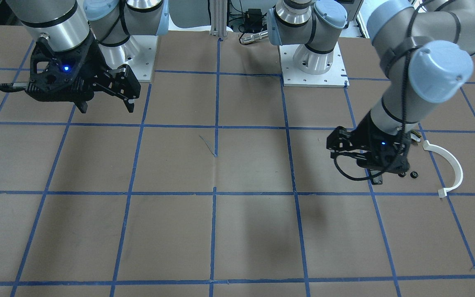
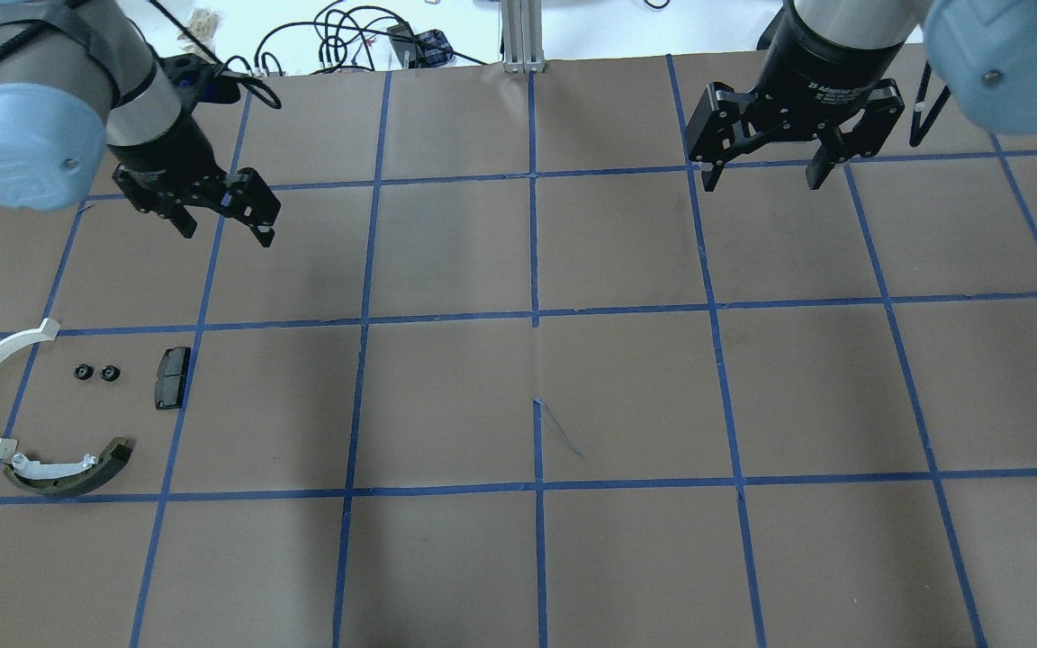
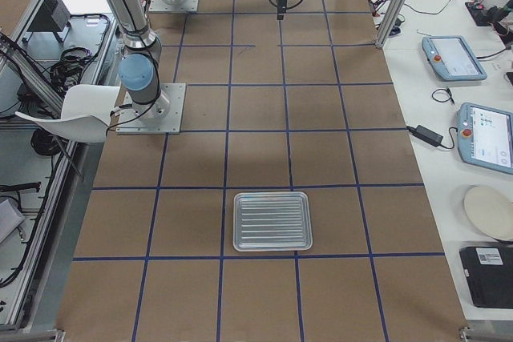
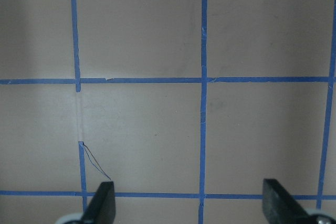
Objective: Place bearing gear from tray to pile
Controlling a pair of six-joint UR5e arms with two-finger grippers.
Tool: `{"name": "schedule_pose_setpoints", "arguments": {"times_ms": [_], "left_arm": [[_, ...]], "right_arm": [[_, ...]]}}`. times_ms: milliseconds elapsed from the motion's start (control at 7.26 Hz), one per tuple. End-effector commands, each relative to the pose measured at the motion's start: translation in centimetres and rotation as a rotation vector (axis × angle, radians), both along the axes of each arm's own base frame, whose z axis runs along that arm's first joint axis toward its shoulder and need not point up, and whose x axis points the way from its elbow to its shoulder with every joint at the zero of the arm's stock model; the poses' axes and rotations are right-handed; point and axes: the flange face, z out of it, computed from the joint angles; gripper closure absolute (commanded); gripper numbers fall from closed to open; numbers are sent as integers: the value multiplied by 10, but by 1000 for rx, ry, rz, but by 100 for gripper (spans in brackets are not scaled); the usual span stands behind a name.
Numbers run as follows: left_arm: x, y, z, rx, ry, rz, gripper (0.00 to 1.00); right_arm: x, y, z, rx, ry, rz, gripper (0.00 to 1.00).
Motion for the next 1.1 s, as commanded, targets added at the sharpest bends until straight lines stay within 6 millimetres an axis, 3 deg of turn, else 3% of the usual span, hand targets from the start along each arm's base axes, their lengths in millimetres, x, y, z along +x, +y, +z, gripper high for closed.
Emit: {"name": "schedule_pose_setpoints", "arguments": {"times_ms": [0, 551, 964], "left_arm": [[-60, 28, 28, -20, 2, -101, 0], [-61, 77, 75, 6, 32, -98, 0], [-51, 84, 72, 21, 26, -92, 0]], "right_arm": [[3, 0, -1, 3, -28, 1, 0], [2, -1, -2, 5, -28, 1, 0], [2, -2, -3, 6, -29, 1, 0]]}}
